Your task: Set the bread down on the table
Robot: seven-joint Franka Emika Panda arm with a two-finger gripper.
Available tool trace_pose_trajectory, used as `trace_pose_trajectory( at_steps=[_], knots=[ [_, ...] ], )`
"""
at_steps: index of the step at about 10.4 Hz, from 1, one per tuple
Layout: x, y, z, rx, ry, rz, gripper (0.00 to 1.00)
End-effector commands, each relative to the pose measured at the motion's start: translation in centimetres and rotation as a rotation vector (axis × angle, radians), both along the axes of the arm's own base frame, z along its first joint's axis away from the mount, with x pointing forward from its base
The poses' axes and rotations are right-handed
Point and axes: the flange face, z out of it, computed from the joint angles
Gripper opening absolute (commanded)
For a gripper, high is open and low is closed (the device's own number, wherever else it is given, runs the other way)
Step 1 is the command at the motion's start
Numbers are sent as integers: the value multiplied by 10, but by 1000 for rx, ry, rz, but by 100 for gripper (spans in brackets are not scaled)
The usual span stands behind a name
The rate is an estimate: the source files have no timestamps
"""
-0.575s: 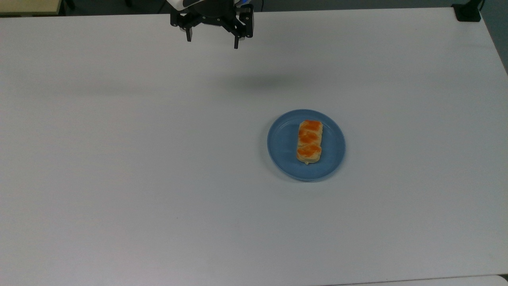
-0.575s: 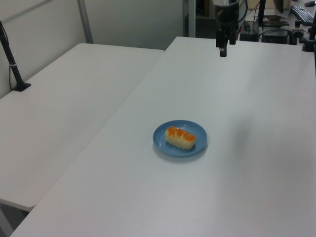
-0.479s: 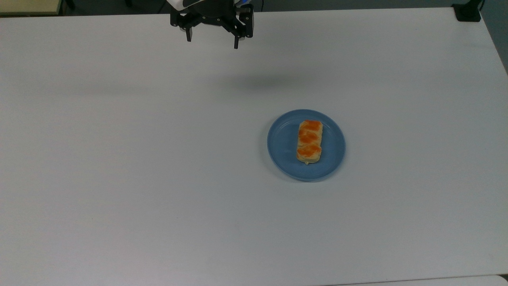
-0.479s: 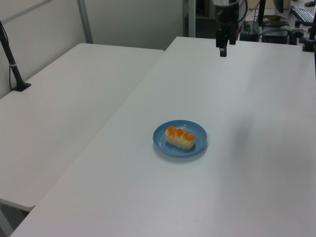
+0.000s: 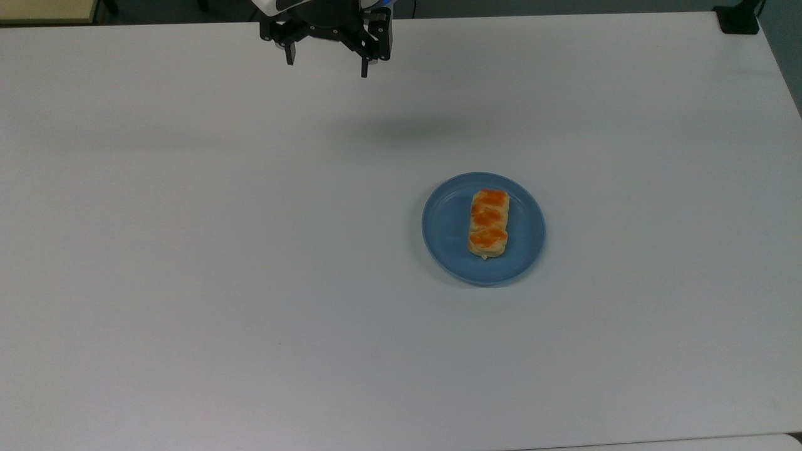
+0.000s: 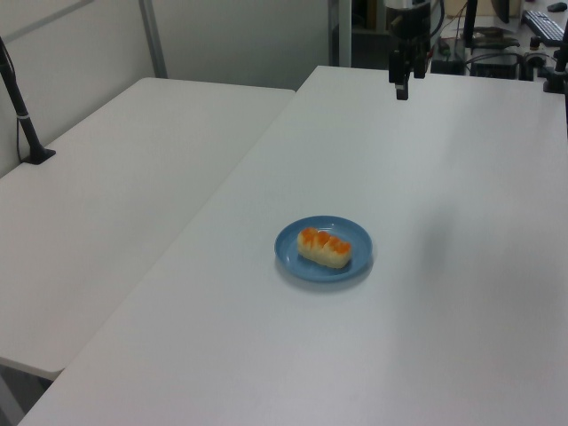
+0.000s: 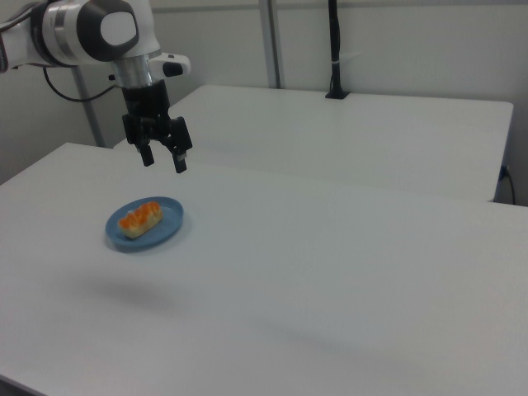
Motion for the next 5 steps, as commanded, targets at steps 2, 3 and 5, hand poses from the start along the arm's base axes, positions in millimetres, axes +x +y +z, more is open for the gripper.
trace_pose_trajectory(
  at_steps=[2,3,5],
  knots=[
    [-5,-2,3,8,-8,2,100],
    [-3,-1,1,15,-6,3,100],
    [-1,2,-3,30,-5,5,100]
  ],
)
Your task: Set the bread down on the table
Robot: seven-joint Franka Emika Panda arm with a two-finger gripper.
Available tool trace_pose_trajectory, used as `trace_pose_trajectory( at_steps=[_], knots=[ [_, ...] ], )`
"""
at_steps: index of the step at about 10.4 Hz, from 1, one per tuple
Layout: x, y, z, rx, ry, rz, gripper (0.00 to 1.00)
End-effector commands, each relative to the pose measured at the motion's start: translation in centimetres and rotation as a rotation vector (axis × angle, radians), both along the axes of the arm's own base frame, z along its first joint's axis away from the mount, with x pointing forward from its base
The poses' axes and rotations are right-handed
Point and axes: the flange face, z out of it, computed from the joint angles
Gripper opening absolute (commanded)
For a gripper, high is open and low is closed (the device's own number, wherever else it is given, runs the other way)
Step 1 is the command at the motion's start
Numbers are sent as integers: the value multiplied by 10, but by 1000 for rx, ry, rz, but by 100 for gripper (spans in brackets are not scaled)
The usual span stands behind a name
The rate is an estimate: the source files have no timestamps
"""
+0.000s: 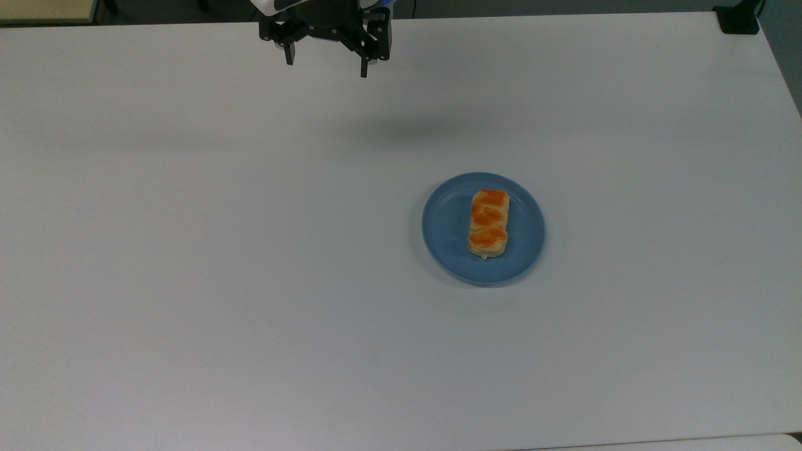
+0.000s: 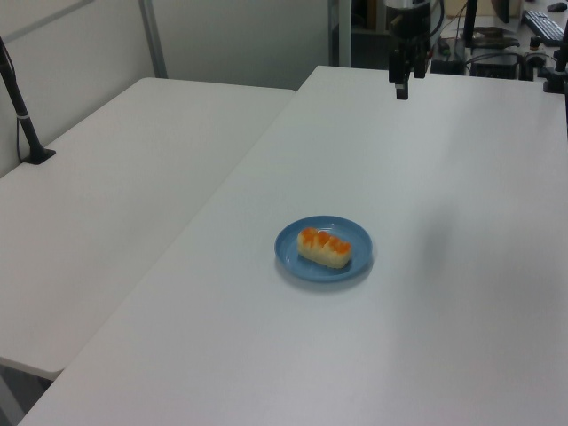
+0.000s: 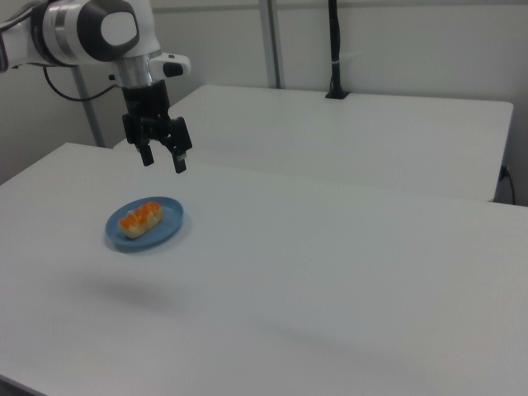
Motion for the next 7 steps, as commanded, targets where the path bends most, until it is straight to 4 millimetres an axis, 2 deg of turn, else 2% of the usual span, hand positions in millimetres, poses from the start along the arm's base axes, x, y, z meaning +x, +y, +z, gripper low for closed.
trace_pose_trajectory(
  at_steps=[1,3,5,7],
  knots=[
    [3,6,-10,27,-8,10,100],
    [18,23,-27,32,-37,33,100],
    [31,66,-53,54,-56,14,100],
    [48,121,-91,98,-102,-54,100]
  ],
)
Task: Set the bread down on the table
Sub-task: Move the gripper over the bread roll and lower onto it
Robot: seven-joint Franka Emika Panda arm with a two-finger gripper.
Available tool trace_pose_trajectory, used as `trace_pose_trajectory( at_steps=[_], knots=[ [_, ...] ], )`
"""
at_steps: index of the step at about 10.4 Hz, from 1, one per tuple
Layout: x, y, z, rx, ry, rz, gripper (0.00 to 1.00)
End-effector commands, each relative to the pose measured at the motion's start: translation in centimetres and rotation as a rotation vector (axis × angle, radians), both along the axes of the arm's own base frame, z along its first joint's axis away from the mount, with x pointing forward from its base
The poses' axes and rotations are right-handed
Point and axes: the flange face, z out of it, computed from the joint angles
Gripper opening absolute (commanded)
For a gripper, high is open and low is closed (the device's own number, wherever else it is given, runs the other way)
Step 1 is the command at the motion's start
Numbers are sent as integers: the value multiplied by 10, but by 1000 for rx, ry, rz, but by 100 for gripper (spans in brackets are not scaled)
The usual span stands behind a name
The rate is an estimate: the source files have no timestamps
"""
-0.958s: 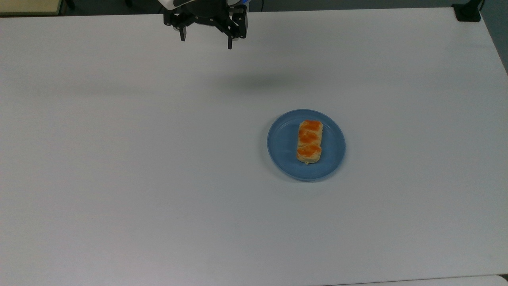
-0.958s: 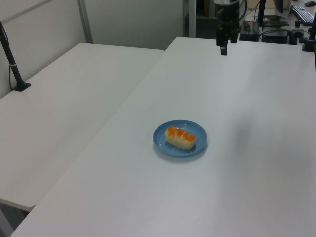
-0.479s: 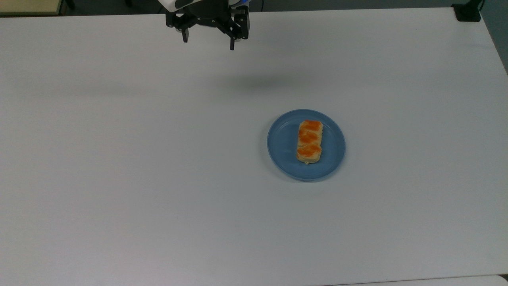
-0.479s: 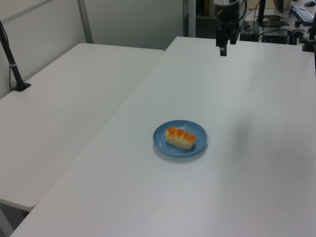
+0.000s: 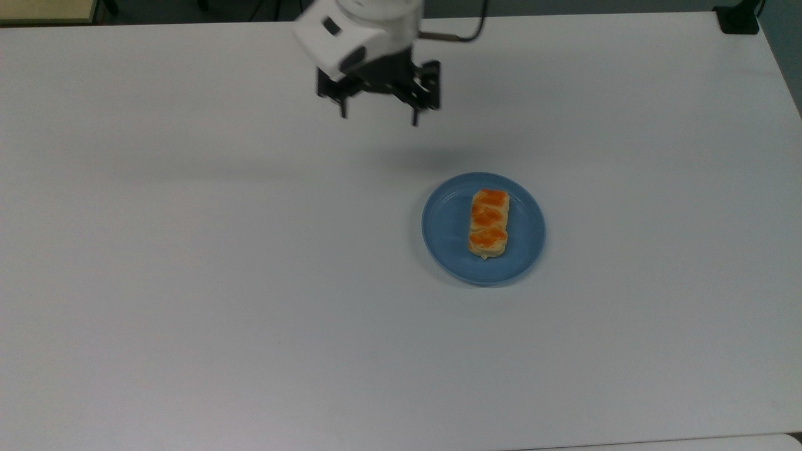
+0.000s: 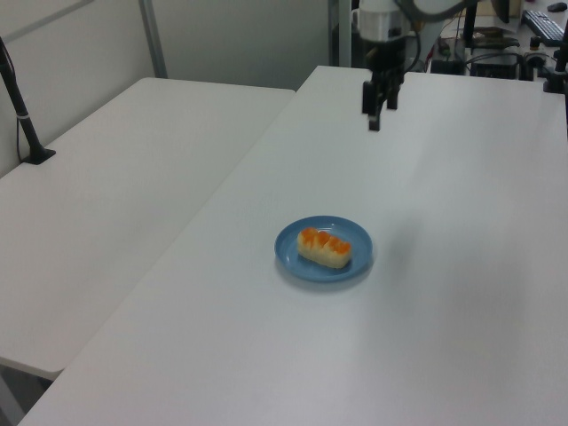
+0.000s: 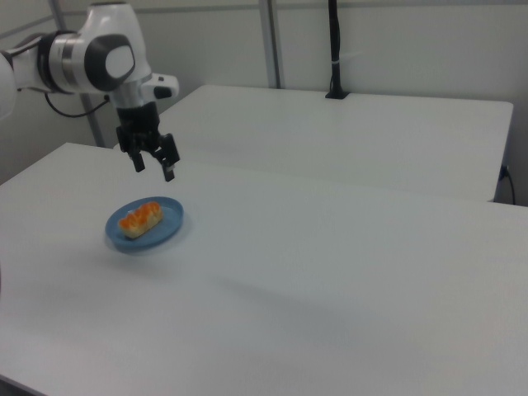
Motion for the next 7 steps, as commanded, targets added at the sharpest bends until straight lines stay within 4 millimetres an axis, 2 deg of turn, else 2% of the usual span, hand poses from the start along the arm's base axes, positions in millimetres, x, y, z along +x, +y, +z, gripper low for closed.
trace_pose_trajectory(
  at_steps=[1,4,7],
  knots=[
    [19,78,-60,43,-42,-108,100],
    [27,135,-126,45,-58,-136,100],
    [28,176,-189,30,-79,-108,100]
  ],
)
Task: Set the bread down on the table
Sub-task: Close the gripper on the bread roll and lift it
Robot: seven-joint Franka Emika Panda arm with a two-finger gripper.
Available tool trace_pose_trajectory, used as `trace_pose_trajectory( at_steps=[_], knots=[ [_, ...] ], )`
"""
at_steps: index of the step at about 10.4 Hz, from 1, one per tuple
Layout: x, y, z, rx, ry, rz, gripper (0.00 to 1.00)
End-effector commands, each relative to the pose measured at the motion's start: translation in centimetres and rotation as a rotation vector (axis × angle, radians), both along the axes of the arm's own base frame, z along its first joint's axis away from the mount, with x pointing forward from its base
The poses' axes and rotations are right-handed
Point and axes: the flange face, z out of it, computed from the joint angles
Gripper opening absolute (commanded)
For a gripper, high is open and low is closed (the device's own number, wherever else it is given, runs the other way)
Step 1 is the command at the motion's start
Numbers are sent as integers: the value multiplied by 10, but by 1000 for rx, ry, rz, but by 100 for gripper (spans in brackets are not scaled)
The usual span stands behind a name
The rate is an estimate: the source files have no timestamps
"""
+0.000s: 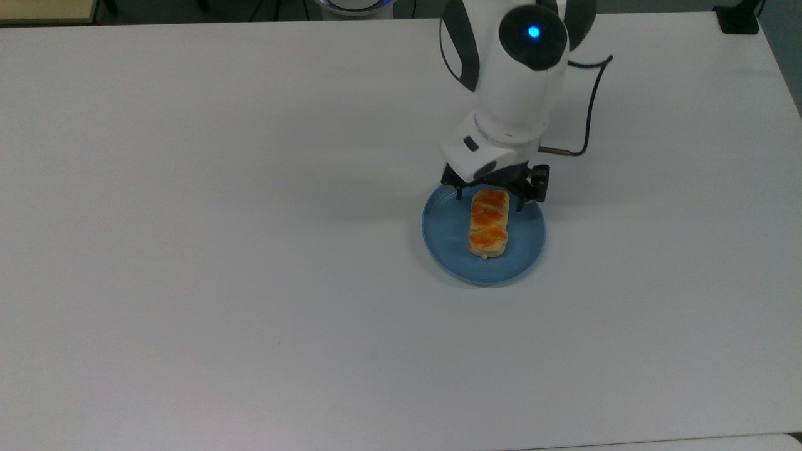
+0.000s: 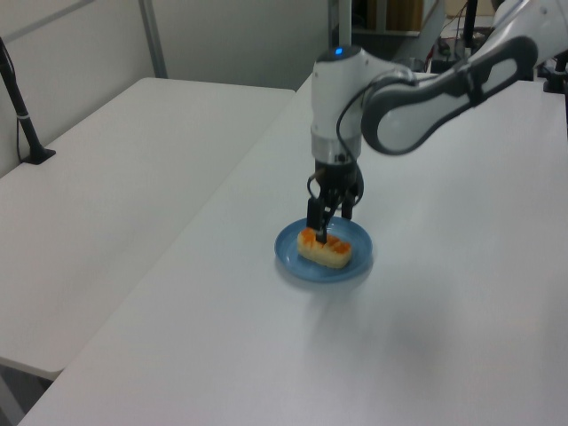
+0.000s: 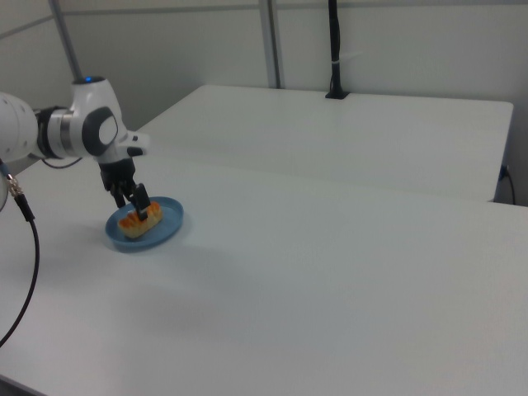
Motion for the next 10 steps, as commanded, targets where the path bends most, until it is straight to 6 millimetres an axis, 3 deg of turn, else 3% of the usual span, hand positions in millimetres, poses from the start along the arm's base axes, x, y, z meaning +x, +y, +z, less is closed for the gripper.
trace_pose_trajectory(
  at_steps=[1,2,4,5,7,10],
  knots=[
    [3,33,-46,-36,-60,-26,100],
    [5,33,-52,-52,-83,-46,100],
    [8,28,-50,-57,-92,-30,71],
    [9,25,-40,-56,-100,7,55],
    [5,7,-6,-71,-76,74,49],
    [-22,-65,28,-96,98,287,50]
  ],
)
